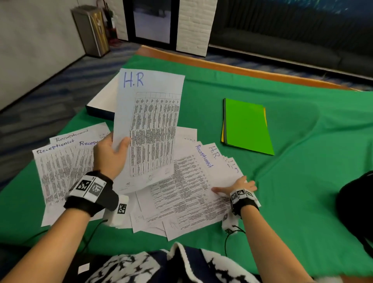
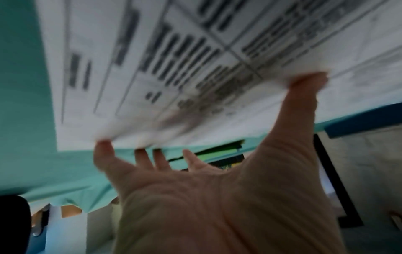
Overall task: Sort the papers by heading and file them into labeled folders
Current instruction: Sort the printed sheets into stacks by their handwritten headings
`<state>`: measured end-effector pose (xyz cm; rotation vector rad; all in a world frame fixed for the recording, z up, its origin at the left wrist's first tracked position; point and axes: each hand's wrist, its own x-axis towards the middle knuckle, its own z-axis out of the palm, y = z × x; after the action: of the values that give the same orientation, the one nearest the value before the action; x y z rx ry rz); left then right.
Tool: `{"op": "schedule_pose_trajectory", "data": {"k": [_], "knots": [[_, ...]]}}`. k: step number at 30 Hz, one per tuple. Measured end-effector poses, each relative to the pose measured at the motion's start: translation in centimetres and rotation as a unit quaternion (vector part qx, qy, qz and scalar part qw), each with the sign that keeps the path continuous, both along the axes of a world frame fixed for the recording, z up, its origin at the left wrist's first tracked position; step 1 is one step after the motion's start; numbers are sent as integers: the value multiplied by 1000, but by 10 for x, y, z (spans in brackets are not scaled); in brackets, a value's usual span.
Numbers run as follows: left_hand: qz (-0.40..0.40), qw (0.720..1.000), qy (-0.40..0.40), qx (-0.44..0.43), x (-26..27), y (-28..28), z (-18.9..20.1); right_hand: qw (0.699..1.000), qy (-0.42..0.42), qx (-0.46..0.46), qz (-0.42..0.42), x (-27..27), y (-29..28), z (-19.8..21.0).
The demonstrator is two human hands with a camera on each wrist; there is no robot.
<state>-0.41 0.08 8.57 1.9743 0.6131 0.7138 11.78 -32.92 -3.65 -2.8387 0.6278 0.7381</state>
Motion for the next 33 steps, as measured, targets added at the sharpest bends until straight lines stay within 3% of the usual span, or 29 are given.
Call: {"op": "schedule_pose_trajectory", "data": {"k": [4,11,17,22,24,27,33], "knots": [[-13,1000,16,1,5,-4,-1,1000,-9,-27,-5,10,-1,5],[-35,999,31,7,13,-4,-4,999,18,16,-40,22,-3,9],[-45,998,46,9,16,-5,-11,974,-38,198,-102,34,-17,15],[-52,997,51,6,20,-7,-13,976,-41,213,3,35,-41,40],[-63,996,61,36,21,-11,-11,977,-89,189,38,35,-44,55],[-108,988,35,103,24,-21,-4,964,-234,111,53,32,-41,83],[-149,963,7,225,44,-32,5,891,-430,82,123,29,-29,142]]}}
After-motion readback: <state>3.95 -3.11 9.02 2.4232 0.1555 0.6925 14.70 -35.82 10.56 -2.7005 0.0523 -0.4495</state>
